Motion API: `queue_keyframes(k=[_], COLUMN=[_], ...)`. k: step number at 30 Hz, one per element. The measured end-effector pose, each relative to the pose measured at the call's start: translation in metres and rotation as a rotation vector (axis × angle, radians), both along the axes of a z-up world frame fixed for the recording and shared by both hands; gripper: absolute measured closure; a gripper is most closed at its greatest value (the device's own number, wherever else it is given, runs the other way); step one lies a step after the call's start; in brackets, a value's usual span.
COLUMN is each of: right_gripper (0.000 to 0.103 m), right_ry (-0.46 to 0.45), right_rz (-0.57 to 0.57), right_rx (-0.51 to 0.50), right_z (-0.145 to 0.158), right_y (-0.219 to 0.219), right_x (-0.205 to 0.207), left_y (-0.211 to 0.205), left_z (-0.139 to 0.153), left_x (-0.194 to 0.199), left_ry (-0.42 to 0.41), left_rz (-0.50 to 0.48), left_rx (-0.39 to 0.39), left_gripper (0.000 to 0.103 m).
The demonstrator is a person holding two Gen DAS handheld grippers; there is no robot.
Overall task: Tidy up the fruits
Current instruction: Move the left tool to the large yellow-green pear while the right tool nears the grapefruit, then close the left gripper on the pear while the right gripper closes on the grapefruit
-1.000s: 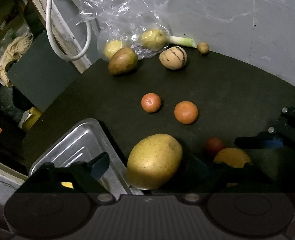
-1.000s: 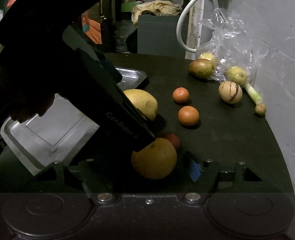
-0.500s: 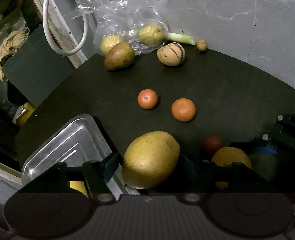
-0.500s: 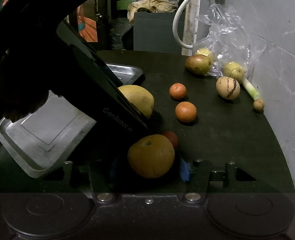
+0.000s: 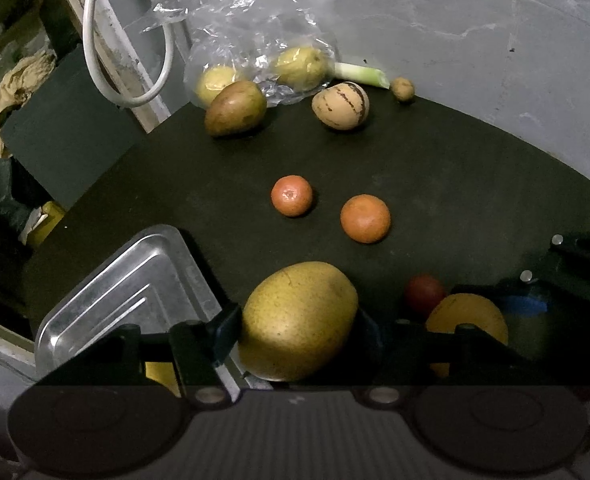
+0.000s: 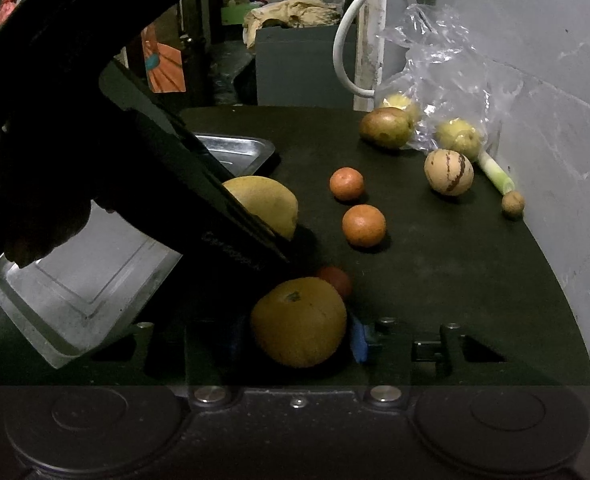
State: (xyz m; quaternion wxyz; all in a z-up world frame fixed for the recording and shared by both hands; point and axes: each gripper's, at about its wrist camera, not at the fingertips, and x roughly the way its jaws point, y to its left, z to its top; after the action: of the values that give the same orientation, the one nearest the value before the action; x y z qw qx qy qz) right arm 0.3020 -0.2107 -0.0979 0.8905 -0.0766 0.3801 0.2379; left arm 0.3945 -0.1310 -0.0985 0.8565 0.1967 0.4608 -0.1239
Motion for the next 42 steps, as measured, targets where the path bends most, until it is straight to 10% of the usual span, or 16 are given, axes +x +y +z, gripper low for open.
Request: queue_keyframes(k=[42], right_gripper=[0.055], right_ry=[0.015], right_rz=[-0.042], right_rx=[-0.009], right_z=[0.024], right_y=[0.031], right_x=[-0.044], left_y=[0.064], left_z=[0.037], left_x=[-0.081], left_ry=[-0.060], left_rz=[0.125], left_rx=[-0.205], left_gripper=[0.039])
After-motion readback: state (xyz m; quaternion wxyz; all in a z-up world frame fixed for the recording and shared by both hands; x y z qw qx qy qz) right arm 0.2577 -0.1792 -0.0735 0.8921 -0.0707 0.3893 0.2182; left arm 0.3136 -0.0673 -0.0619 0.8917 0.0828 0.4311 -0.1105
